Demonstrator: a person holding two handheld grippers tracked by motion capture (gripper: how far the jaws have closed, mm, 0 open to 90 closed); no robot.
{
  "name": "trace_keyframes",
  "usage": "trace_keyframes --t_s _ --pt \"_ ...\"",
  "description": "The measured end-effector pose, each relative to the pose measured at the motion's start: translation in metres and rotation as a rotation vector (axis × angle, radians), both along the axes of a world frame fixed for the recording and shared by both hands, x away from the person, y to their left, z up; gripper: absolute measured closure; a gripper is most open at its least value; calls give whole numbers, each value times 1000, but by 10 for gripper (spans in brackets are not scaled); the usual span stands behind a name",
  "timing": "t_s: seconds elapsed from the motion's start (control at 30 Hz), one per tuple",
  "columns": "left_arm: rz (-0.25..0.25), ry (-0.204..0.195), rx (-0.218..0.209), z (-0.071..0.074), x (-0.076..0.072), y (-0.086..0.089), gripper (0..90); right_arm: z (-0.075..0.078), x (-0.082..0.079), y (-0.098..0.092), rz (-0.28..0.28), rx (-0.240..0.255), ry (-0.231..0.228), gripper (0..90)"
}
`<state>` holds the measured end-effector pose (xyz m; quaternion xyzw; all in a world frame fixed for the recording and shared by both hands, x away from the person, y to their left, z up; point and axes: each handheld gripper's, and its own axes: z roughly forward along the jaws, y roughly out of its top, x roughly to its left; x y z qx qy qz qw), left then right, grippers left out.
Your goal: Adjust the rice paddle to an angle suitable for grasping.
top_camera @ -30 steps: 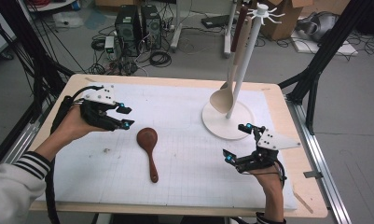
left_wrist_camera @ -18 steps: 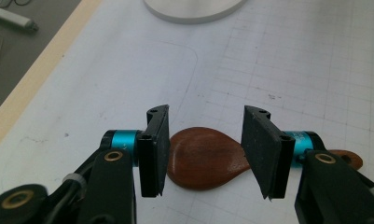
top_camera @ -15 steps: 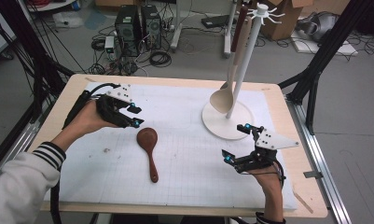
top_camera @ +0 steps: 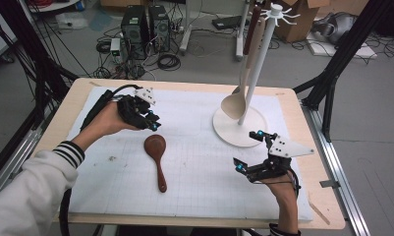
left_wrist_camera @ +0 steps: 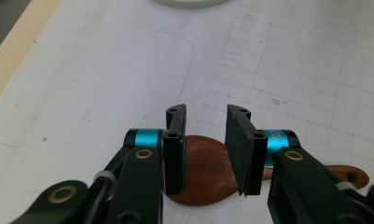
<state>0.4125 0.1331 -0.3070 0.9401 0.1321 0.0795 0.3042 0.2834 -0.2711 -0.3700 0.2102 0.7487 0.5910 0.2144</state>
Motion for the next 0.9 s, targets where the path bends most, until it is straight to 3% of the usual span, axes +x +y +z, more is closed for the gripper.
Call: trace_keyframes --t_s 0.3,0.37,0.53,0.9 --pt "3 55 101 -13 8 -16 875 1 0 -2 7 14 -8 3" --pt "-5 57 132 -15 9 -19 883 1 0 -2 6 15 -3 3" --pt "13 71 144 -17 12 -26 892 0 1 0 9 8 1 3" --pt "55 107 226 -31 24 -38 896 -1 2 -3 5 17 14 3"
